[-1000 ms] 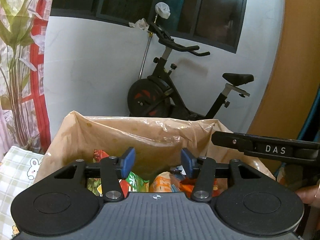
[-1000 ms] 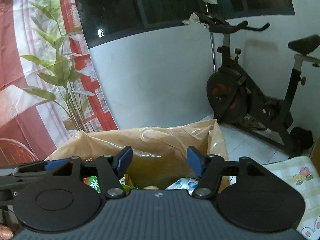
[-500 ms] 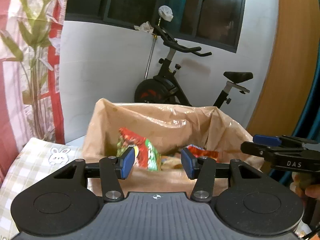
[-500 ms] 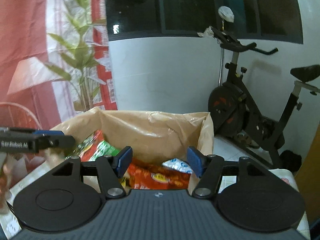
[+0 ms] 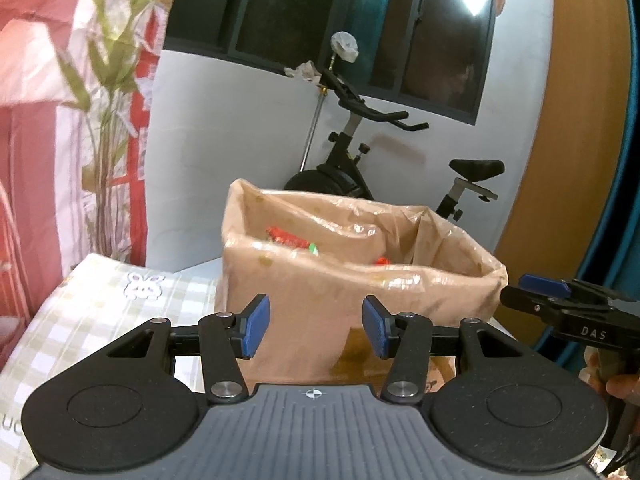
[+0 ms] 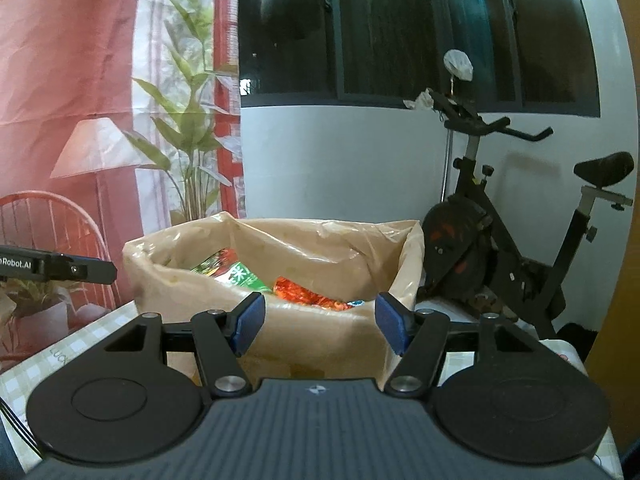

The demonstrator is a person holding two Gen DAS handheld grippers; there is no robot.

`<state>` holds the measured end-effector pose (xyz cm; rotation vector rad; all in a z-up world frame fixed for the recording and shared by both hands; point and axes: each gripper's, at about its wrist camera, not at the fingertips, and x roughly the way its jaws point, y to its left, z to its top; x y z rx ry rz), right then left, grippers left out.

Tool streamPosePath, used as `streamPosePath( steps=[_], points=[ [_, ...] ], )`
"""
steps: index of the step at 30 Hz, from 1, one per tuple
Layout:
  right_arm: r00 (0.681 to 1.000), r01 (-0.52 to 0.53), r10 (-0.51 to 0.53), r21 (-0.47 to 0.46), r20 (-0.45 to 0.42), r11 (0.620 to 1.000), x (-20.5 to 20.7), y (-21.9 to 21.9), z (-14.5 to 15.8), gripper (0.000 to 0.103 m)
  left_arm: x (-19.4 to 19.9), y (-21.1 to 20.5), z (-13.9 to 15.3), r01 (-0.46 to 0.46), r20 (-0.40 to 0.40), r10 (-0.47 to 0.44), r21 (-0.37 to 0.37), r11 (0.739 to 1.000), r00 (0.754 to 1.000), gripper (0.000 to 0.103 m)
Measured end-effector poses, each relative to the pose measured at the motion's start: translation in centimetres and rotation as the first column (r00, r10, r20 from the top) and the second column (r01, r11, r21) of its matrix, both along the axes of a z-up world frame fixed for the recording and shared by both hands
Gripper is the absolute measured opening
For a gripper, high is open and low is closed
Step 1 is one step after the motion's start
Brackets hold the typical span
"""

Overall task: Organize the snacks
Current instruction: 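Withdraw both tools from the box back to the snack pile, then grasp the green packet with left while right grasps the white cracker pack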

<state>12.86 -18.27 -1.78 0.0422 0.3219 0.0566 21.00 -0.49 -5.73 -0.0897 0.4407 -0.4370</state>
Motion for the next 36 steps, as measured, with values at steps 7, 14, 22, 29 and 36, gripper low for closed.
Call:
streamPosePath(
  steps=[7,14,22,29,36],
  points=[
    [1.0,-0.017,0.017,0.0,-0.005,1.0,-1.8,0.9,-1.6,0.065,-0.7,0.8,-2.8,-0.031,-0.064,0.031,0.009,0.999,0.997,0.054],
    [0.998,-0.013,0.013,0.001,-0.054,1.0,-2.3,0.8,-3.9,0.065,-0.5,1.4,-4.6,-0.056,-0.092,0.058,0.027,0.998,0.994,0.054],
    [0.996,-0.001,0.001,-0.004,-0.09,1.0,-2.2,0.6,-6.0,0.065,-0.3,1.1,-6.1,-0.064,-0.093,0.07,0.067,0.996,0.993,0.054],
    [0.993,0.003,-0.004,-0.008,-0.119,1.0,-2.1,0.5,-7.6,0.065,-0.3,1.3,-7.4,-0.082,-0.132,0.091,0.069,0.994,0.987,0.054],
    [0.989,0.015,-0.015,-0.006,-0.148,1.0,-2.3,0.1,-9.1,0.065,-0.4,1.6,-8.3,-0.095,-0.158,0.105,0.071,0.993,0.982,0.054]
  ],
)
